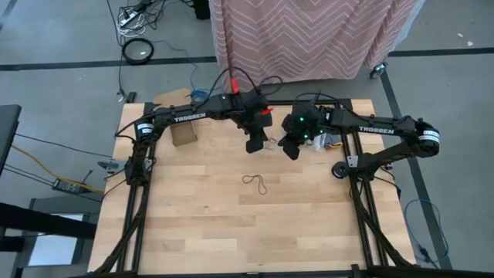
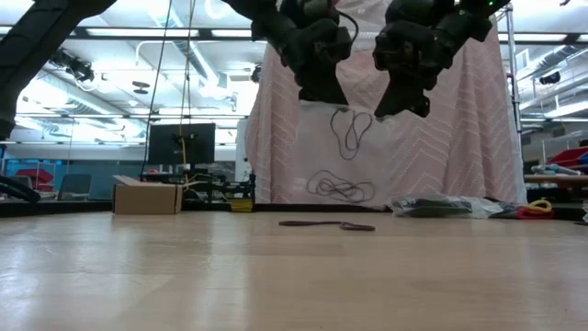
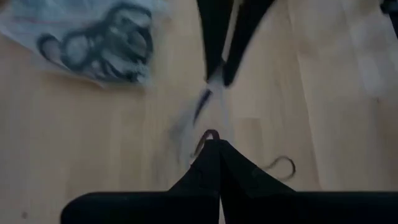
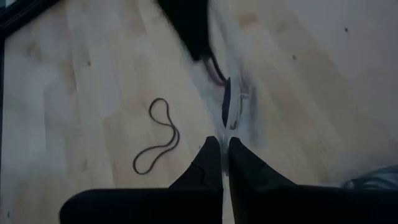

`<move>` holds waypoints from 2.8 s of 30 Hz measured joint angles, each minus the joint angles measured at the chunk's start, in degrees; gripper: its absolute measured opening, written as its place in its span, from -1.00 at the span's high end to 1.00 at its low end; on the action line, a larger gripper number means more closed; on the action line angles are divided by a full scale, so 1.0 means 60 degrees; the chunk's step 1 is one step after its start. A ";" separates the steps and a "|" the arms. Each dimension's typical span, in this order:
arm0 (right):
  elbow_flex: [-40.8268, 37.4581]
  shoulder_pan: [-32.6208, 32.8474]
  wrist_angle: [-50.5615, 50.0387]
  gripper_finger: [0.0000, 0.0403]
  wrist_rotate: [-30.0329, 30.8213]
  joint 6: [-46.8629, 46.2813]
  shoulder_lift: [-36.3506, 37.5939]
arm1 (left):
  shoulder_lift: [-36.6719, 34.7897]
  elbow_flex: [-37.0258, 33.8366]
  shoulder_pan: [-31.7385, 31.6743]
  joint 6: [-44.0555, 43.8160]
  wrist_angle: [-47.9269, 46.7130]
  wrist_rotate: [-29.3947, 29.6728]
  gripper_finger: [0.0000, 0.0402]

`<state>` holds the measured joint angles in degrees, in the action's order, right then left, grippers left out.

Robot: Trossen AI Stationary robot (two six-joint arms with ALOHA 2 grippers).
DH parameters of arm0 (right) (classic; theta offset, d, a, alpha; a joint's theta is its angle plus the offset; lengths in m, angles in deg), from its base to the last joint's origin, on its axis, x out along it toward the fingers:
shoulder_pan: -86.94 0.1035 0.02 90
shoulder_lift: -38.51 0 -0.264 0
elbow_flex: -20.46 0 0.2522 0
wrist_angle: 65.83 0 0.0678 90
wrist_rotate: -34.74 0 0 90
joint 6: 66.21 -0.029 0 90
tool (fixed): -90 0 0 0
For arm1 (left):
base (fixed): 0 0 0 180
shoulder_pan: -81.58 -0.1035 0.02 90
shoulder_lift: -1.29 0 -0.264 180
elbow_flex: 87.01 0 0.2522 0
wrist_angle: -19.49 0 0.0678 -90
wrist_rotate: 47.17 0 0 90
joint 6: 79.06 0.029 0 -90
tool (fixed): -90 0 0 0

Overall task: Sort rubber bands
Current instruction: Put the black rubber band into the transparent zip bag

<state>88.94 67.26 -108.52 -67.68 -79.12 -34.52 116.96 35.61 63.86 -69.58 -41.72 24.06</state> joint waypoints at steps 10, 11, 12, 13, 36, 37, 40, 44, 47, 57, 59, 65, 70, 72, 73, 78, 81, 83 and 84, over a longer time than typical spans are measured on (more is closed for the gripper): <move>0.0000 -0.0018 0.0017 1.00 0.0005 -0.0171 0.0000 | -0.0083 0.0013 -0.0128 -0.0596 0.0543 0.0041 0.81; 0.0000 -0.0018 -0.0024 1.00 0.0079 -0.0171 0.0000 | -0.0126 0.0031 -0.0160 -0.0629 0.0571 0.0007 0.76; 0.0000 -0.0023 -0.0077 1.00 0.0109 -0.0168 0.0000 | -0.0161 0.0100 -0.0187 -0.0656 0.0517 -0.0051 0.70; 0.0000 -0.0038 -0.0087 1.00 0.0113 -0.0168 0.0000 | -0.0172 0.0225 -0.0220 -0.0669 0.0425 -0.0062 0.65; 0.0004 -0.0354 -0.0141 1.00 -0.0140 0.0001 0.0004 | -0.0539 0.0363 0.0066 -0.0495 -0.2381 -0.0007 0.25; 0.0004 -0.0415 -0.0128 1.00 -0.0185 0.0016 0.0004 | -0.0539 0.0252 0.0199 -0.0386 -0.2527 0.0023 0.28; 0.0004 -0.0572 -0.0043 1.00 -0.0199 0.0018 0.0004 | -0.0561 -0.0467 0.0623 -0.0379 -0.2331 0.0050 0.39; 0.0000 -0.0778 -0.0033 1.00 -0.0359 0.0073 0.0007 | -0.1202 -0.2005 0.1047 -0.1237 -0.0506 0.0099 0.55; -0.0136 -0.0878 0.0180 1.00 -0.0649 0.0095 0.0007 | -0.1754 -0.3516 0.1349 -0.2084 0.1067 0.0765 0.63; -0.0350 -0.0901 0.0246 1.00 -0.0698 0.0200 0.0007 | -0.1967 -0.7261 0.2214 -0.3878 0.4901 0.2052 0.59; -0.0350 -0.0908 0.0252 1.00 -0.0721 0.0254 0.0007 | -0.1967 -0.7615 0.2247 -0.4296 0.5394 0.2201 0.56; -0.0350 -0.0965 0.0254 1.00 -0.0802 0.0350 0.0007 | -0.1872 -0.8191 0.2302 -0.4478 0.5982 0.2300 0.46; -0.0350 -0.1050 0.0240 1.00 -0.0887 0.0339 0.0007 | -0.1558 -0.8511 0.2344 -0.4445 0.6767 0.2414 0.38; -0.0350 -0.1097 0.0236 1.00 -0.0888 0.0312 0.0007 | -0.1403 -0.8486 0.2400 -0.4497 0.7035 0.2400 0.37; -0.0353 -0.1109 0.0222 1.00 -0.0889 0.0267 0.0007 | -0.1332 -0.8471 0.2439 -0.4576 0.7025 0.2487 0.37; -0.0353 -0.1113 0.0230 1.00 -0.0881 0.0175 0.0007 | -0.0922 -0.8385 0.2755 -0.5348 0.6872 0.3396 0.46; -0.0353 -0.1111 0.0171 1.00 -0.0811 0.0091 0.0005 | -0.0816 -0.8313 0.2984 -0.6160 0.6473 0.4077 0.62; -0.0353 -0.1115 0.0179 1.00 -0.0711 0.0066 0.0007 | -0.0812 -0.8327 0.3060 -0.6678 0.6413 0.4295 0.80; -0.0353 -0.1115 0.0140 1.00 -0.0713 0.0060 0.0007 | -0.0814 -0.8331 0.3082 -0.6927 0.6410 0.4278 0.90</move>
<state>86.82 60.57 -107.68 -71.96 -78.76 -34.48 112.08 -14.37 82.35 -111.14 -3.26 49.73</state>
